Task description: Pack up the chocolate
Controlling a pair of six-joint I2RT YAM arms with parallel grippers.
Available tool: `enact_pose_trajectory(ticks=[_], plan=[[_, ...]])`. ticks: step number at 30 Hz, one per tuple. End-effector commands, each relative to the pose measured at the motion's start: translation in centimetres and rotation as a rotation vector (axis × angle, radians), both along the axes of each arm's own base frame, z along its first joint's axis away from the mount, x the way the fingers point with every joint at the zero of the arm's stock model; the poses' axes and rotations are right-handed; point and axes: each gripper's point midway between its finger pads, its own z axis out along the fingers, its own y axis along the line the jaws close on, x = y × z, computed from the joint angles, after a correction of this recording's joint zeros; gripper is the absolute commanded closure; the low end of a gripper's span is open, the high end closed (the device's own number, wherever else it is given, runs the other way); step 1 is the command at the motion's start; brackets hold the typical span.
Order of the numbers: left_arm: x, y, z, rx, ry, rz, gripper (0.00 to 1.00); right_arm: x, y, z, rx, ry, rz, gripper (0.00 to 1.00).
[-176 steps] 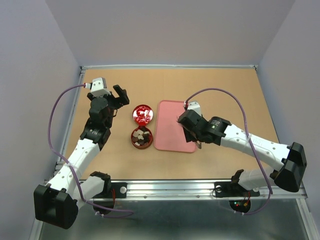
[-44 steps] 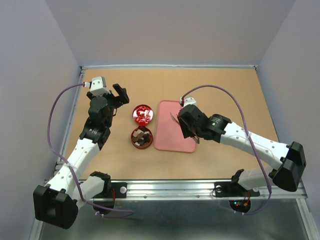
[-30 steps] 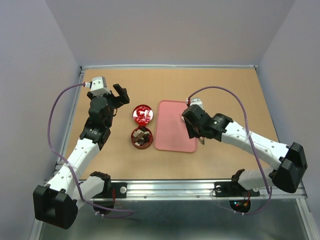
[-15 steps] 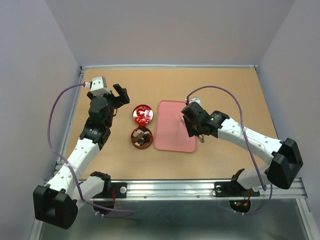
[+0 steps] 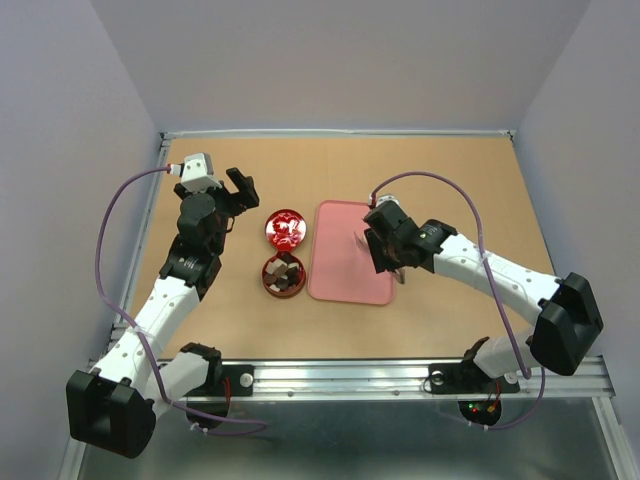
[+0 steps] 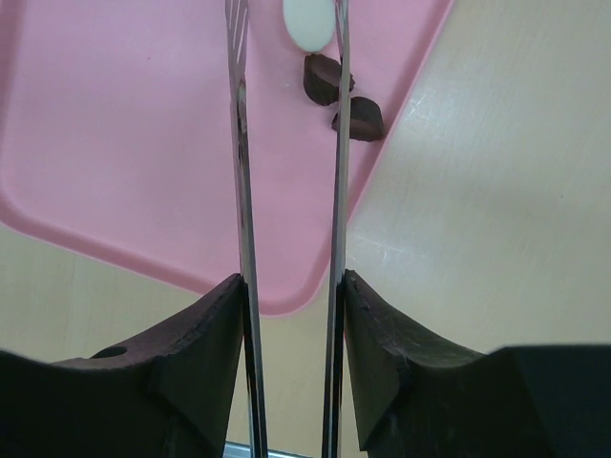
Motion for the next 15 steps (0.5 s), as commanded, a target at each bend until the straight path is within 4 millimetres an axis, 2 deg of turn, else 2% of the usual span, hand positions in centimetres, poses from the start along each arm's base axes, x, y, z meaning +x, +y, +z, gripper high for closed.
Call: enact_pose_trajectory(ticks=[1,8,12,15], plan=[[0.1,0.0,3.0,-0.013,-0.078,0.003,0.01,-0.2,0.0,0.0,0.033,-0.001,-0.005,0.51],[0.1,0.0,3.2,-0.015,-0.082,0.003,0.01,-1.0,-0.5,0.1,0.02,0.029,-0.021,0.58],[0.0,0.0,3.2,-0.015,-0.084,0.003,0.01,-1.2,-0.6,0.0,0.015,0.041,-0.017,0.7],[0.0,0.0,3.2,-0.015,-0.084,0.003,0.01,-1.2,-0.6,0.3,0.014,0.036,-0.016,0.75]])
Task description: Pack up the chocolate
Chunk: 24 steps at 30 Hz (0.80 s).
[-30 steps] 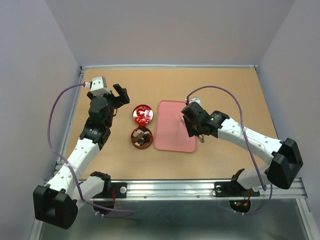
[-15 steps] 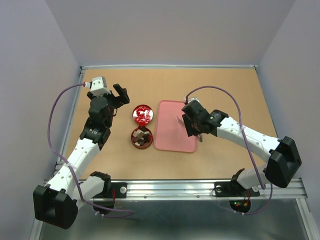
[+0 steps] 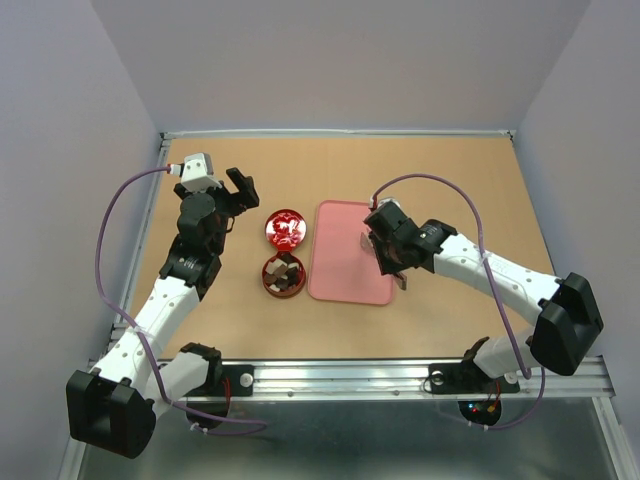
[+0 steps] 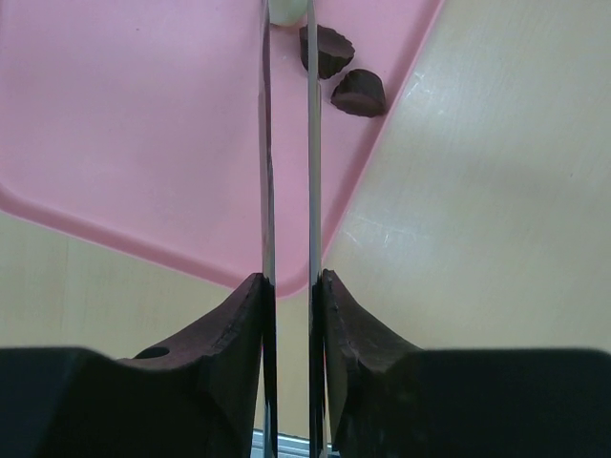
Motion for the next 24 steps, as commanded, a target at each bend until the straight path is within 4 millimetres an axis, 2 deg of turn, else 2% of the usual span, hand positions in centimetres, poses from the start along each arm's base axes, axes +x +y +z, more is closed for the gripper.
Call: enact_pose_trajectory(ticks=[1,4,8,11,20,24], plan=[[0.0,0.1,3.2,-0.015,-0.084,0.004,0.01,-0.3,-0.4,1.1,0.019,-0.013,-0.007,0.76],[0.0,0.0,3.2,-0.015,-0.084,0.004,0.01,0.1,0.3,2.9,0.06,-0.045,0.011,0.77],[0.0,0.1,3.3,-0.015,-0.084,0.007,0.01,-0.1,2.7,6.3,0.182,-0.073,0.093,0.79],[0.0,0.1,3.1,-0.013,-0.078,0.009,0.01,-0.6,4.5,7.9,0.253,-0.085,0.161,0.8],[0.0,0.1,3.2,-0.014,-0.079,0.007,0.01,-4.1,10.5,9.4,0.399,-0.057,0.382,0.8],[0.1,0.0,3.3,-0.014,-0.079,0.006,0.01,-5.5,12.1,9.9,0.429,-0.038,0.465,0.8]])
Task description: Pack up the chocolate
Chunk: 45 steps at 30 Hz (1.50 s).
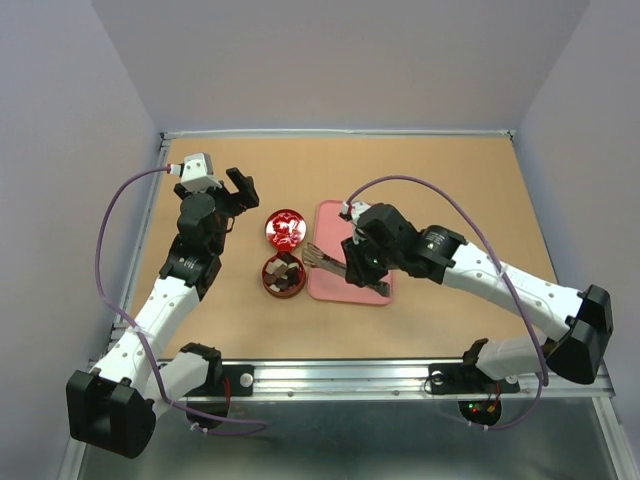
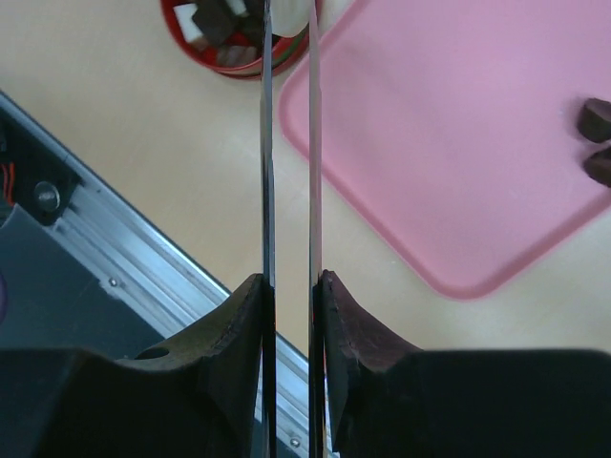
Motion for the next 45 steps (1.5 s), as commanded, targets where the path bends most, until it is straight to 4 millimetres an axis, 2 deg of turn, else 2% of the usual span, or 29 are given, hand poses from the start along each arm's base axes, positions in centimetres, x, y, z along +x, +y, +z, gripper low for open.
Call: enact_pose_trajectory(ticks=[1,6,11,18,30,36,40,45], plan=[[0.1,0.0,3.2,-0.013,-0.078,0.005,0.01,-0.6,3.6,3.9,0.138,-0.055,0.121,0.8],[0.1,0.0,3.2,-0.013,-0.078,0.005,0.01,-2.0,4.6,3.3,0.137,-0.026,0.183,0.79],[0.1,0.0,3.3,-0.014,-0.079,0.002,0.01,-2.3,5.1,2.3,0.113,-0.008,0.201,0.79],[0.1,0.0,3.2,-0.013,-0.078,0.003,0.01,-2.2,6.0,1.6,0.104,-0.002,0.228,0.78],[0.2,-0.1,3.2,-0.012,-0.078,0.002,0.01,-1.6,6.4,0.2,0.066,-0.003,0.229,0.75],[0.3,-0.1,3.1,-0.012,-0.078,0.0,0.01,-1.0,6.4,-0.1,0.048,-0.02,0.222,0.69],[0.2,-0.1,3.1,-0.012,-0.078,0.0,0.01,-0.9,6.1,-0.7,0.032,-0.018,0.211,0.59],[0.3,-0.1,3.0,-0.011,-0.075,-0.001,0.01,-0.7,6.1,-0.2,0.038,-0.035,0.203,0.49]])
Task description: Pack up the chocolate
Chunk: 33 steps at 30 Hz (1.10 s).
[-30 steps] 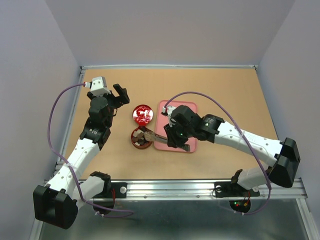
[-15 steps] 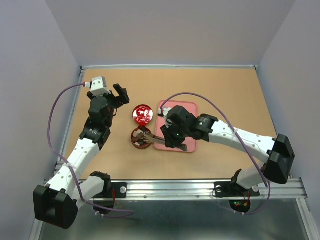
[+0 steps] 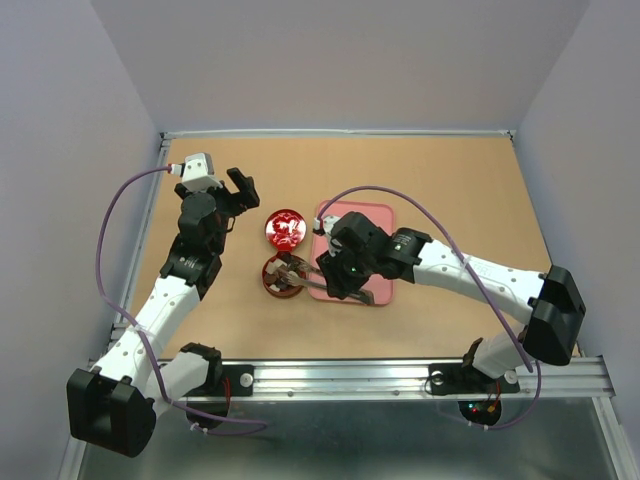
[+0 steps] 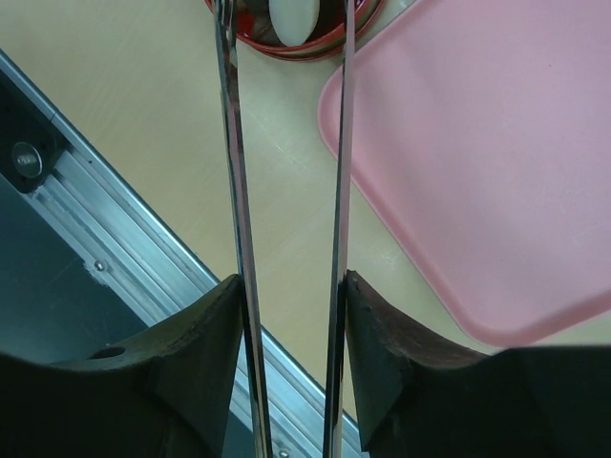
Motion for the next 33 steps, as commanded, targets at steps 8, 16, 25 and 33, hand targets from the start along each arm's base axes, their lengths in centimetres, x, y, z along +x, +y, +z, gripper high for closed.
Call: enact_pose_trajectory(ticks=[8,16,25,33], plan=[[0.1,-0.1,3.4,-0.014,-0.086,0.001,0.01,2.0,1.2,3.2,0.069,-0.12,-0.031,0.48],[0.0,-0.1,3.3,-0.014,-0.085,-0.001,0.01,3.9,-0.8,6.4,0.102,-0.245,-0.18,0.51],[-0.1,0.0,3.5,-0.018,-0.088,0.001,0.01,4.7,-2.7,8.1,0.117,-0.318,-0.277,0.51],[-0.1,0.0,3.6,-0.018,-0.089,0.002,0.01,6.0,-3.9,7.3,0.071,-0.343,-0.339,0.53]])
